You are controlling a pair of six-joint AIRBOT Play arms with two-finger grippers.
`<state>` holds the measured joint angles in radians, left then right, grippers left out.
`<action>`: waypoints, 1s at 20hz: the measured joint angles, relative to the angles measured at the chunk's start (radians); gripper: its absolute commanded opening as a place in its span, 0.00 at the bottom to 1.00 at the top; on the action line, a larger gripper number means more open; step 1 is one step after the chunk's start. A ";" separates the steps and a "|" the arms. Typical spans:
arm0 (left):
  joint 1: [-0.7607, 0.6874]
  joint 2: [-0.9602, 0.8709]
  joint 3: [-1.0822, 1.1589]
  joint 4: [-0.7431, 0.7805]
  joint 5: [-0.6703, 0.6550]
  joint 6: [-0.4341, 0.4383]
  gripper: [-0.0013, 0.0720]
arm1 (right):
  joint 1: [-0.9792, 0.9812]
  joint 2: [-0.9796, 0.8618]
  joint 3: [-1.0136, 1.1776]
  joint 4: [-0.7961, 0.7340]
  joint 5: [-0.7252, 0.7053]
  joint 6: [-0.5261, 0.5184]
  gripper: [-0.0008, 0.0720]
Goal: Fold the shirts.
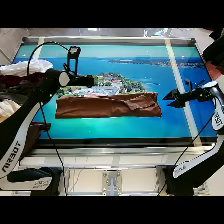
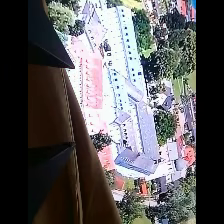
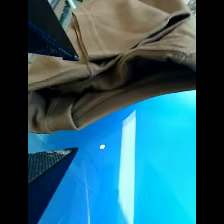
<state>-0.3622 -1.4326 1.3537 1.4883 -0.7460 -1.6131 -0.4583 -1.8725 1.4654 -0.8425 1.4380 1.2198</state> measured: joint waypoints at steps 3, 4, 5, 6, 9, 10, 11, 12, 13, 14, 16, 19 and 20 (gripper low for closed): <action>-0.013 -0.017 0.011 0.000 -0.003 0.001 0.75 | 0.042 -0.040 0.001 0.006 -0.011 -0.031 0.88; -0.015 -0.019 0.014 0.000 -0.004 0.001 0.75 | 0.057 -0.047 0.002 0.011 -0.013 -0.038 0.88; -0.016 -0.022 0.015 0.000 -0.005 0.001 0.75 | 0.072 -0.053 0.002 0.019 -0.014 -0.043 0.88; -0.018 -0.024 0.016 0.000 -0.008 0.001 0.75 | 0.087 -0.056 0.002 0.020 -0.019 -0.048 0.88; -0.019 -0.026 0.018 0.000 -0.010 0.001 0.75 | 0.138 -0.063 0.002 0.024 -0.031 -0.057 0.74; -0.020 -0.026 0.018 0.000 -0.010 0.001 0.75 | 0.154 -0.065 0.002 0.020 -0.039 -0.059 0.48; -0.020 -0.027 0.018 0.000 -0.013 0.001 0.73 | 0.170 -0.067 0.000 0.014 -0.048 -0.060 0.18; -0.020 -0.028 0.018 0.000 -0.021 0.001 0.63 | 0.184 -0.068 0.000 0.011 -0.055 -0.061 0.04; -0.020 -0.030 0.018 0.000 -0.028 0.001 0.46 | 0.193 -0.067 0.000 0.051 -0.046 -0.064 0.04; -0.020 -0.034 0.018 0.000 -0.041 0.001 0.23 | 0.201 -0.060 0.001 0.098 -0.030 -0.073 0.04; -0.022 -0.050 0.018 0.000 -0.068 0.002 0.04 | 0.210 -0.042 0.007 0.170 0.016 -0.087 0.04; -0.029 -0.093 0.017 -0.042 -0.101 0.002 0.04 | 0.216 0.022 0.021 0.235 0.097 -0.090 0.03; -0.035 -0.111 0.017 -0.073 -0.114 0.003 0.04 | 0.217 0.056 0.024 0.248 0.125 -0.082 0.03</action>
<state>-0.3977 -1.5433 1.3708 1.4155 -0.8604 -1.6100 -0.2413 -1.8168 1.4891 -0.5949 1.5627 1.1374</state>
